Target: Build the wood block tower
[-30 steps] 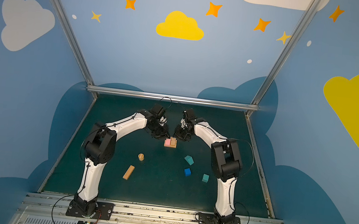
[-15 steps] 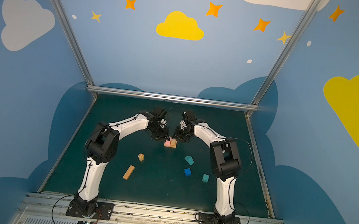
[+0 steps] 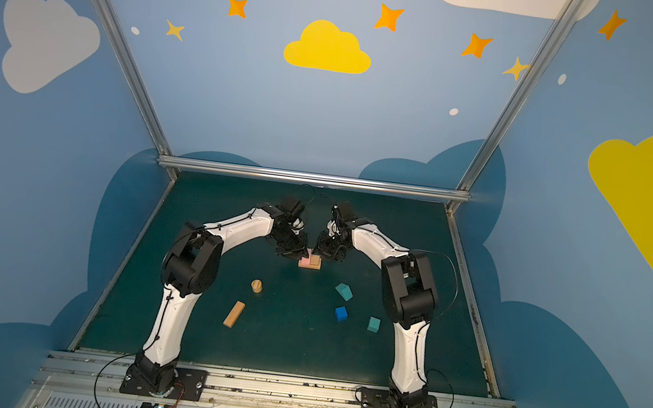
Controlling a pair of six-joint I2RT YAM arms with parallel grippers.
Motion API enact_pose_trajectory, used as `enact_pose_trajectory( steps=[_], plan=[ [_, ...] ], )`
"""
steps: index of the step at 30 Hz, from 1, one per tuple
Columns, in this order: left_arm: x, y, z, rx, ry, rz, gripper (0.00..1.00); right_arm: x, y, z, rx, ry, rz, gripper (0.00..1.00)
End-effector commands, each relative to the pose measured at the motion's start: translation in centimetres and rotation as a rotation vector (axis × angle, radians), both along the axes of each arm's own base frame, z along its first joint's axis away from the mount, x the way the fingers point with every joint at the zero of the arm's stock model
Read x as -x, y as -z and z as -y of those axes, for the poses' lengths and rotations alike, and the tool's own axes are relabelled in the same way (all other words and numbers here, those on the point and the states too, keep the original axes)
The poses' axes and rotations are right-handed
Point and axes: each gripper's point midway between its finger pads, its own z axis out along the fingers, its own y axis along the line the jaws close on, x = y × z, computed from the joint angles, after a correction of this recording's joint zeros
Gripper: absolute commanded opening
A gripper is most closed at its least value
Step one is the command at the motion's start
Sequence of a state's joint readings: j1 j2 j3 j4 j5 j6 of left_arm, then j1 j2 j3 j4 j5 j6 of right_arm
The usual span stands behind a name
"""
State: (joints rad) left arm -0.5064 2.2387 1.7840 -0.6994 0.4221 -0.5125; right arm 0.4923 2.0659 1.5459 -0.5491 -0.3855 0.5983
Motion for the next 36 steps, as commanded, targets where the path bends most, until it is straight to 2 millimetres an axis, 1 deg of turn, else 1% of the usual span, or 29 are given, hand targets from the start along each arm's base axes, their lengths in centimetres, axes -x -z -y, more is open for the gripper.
enact_pose_trajectory(
  steps=[1,6,17,36],
  plan=[
    [0.1,0.5,-0.3,-0.029,0.004,-0.012,0.27,0.2,1.1,0.1,0.001,0.002,-0.028,0.33],
    [0.0,0.1,-0.4,-0.031,0.004,-0.001,0.27,0.2,1.7,0.1,0.005,0.004,-0.039,0.34],
    [-0.5,-0.4,-0.5,-0.045,0.005,0.016,0.27,-0.3,1.7,-0.3,-0.010,0.005,-0.033,0.33],
    [-1.6,0.0,-0.3,-0.045,-0.005,0.030,0.25,-0.5,1.8,-0.4,-0.014,0.007,-0.035,0.33]
  ],
)
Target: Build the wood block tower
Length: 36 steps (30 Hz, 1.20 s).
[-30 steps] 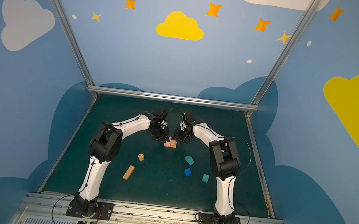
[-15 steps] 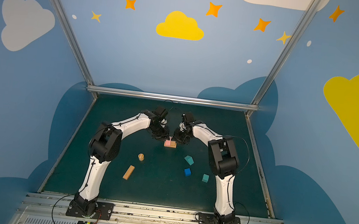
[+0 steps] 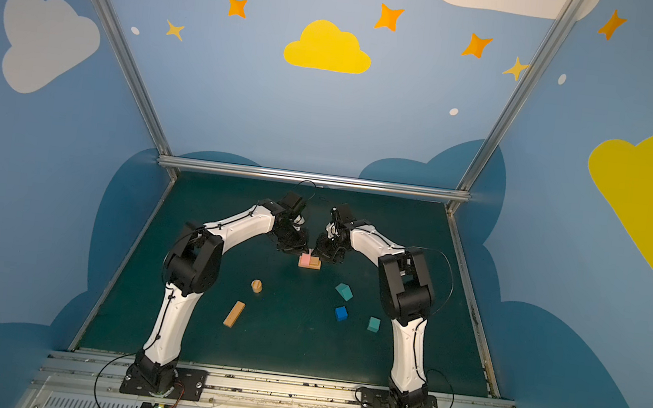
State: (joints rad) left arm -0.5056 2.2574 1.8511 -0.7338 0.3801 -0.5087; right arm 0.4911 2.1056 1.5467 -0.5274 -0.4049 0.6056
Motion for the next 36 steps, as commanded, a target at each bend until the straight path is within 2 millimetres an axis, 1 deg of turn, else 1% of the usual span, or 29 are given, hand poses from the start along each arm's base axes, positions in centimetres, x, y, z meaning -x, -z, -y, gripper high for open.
enact_pose_trajectory(
  steps=[1,9,16,36],
  plan=[
    [-0.3,0.8,-0.2,-0.016,0.006,-0.005,0.25,-0.4,0.4,0.0,-0.005,0.008,-0.010,0.33],
    [-0.5,0.9,0.0,-0.014,0.007,-0.007,0.25,-0.5,0.3,-0.1,-0.007,0.008,-0.009,0.33],
    [-0.5,1.1,-0.2,-0.019,0.003,-0.009,0.25,-0.5,0.2,-0.1,-0.010,0.008,-0.009,0.33],
    [-0.7,0.0,-0.4,-0.020,-0.003,0.012,0.26,-0.3,0.2,-0.3,-0.015,0.003,-0.010,0.33]
  ],
)
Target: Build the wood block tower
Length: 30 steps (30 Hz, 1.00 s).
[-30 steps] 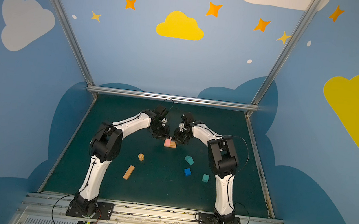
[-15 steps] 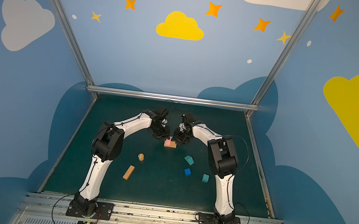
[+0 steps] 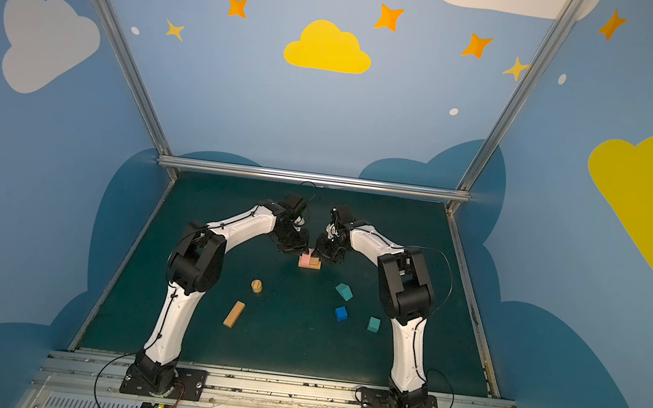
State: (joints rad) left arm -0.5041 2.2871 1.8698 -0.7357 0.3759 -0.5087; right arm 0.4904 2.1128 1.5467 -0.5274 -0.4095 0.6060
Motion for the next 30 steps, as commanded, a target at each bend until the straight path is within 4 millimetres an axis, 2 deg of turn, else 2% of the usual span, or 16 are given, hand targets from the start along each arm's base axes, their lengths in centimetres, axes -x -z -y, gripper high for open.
enact_pose_trajectory(
  steps=[1,13,20,26,30],
  plan=[
    [-0.3,-1.0,-0.4,-0.011,0.001,0.023,0.27,-0.4,-0.2,-0.2,-0.013,0.004,0.000,0.33],
    [-0.4,-2.8,-0.6,-0.005,0.001,0.057,0.30,-0.3,-1.1,0.4,0.005,0.013,0.013,0.41],
    [-0.3,-4.4,-0.8,0.004,-0.007,0.087,0.30,-0.2,-2.5,1.0,0.022,0.019,0.044,0.47],
    [0.2,-6.5,-1.3,0.015,-0.014,0.129,0.30,0.3,-4.4,1.8,0.033,0.030,0.079,0.56],
    [0.8,-8.9,-1.8,0.036,-0.019,0.184,0.30,1.1,-6.2,2.7,0.058,0.038,0.115,0.60]
  ],
)
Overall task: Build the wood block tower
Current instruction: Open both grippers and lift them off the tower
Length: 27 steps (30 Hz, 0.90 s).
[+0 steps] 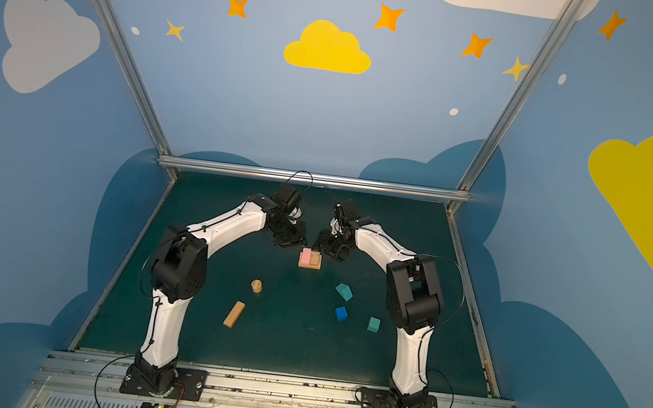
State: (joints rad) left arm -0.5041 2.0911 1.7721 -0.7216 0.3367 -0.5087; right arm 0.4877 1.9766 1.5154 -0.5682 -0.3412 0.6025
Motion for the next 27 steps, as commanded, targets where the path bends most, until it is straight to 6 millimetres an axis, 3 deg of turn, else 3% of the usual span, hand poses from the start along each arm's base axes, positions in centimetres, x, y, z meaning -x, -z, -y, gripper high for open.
enact_pose_trajectory(
  steps=[1,6,12,20,27],
  plan=[
    [0.2,-3.4,-0.7,0.023,-0.004,0.086,0.30,1.1,-2.3,1.4,0.037,0.013,0.039,0.61],
    [1.6,-6.6,-1.3,0.052,0.005,0.156,0.33,3.3,-3.9,3.5,0.077,0.034,0.073,0.62],
    [4.1,-8.2,-1.9,0.053,0.016,0.195,0.38,7.4,-4.5,7.5,0.190,0.078,0.085,0.60],
    [6.9,-10.0,-1.6,0.066,0.029,0.275,0.52,13.1,-2.6,13.2,0.356,0.155,0.029,0.60],
    [7.8,-10.2,-2.5,0.040,-0.002,0.313,0.62,16.5,-0.5,16.3,0.429,0.218,-0.024,0.60]
  ],
)
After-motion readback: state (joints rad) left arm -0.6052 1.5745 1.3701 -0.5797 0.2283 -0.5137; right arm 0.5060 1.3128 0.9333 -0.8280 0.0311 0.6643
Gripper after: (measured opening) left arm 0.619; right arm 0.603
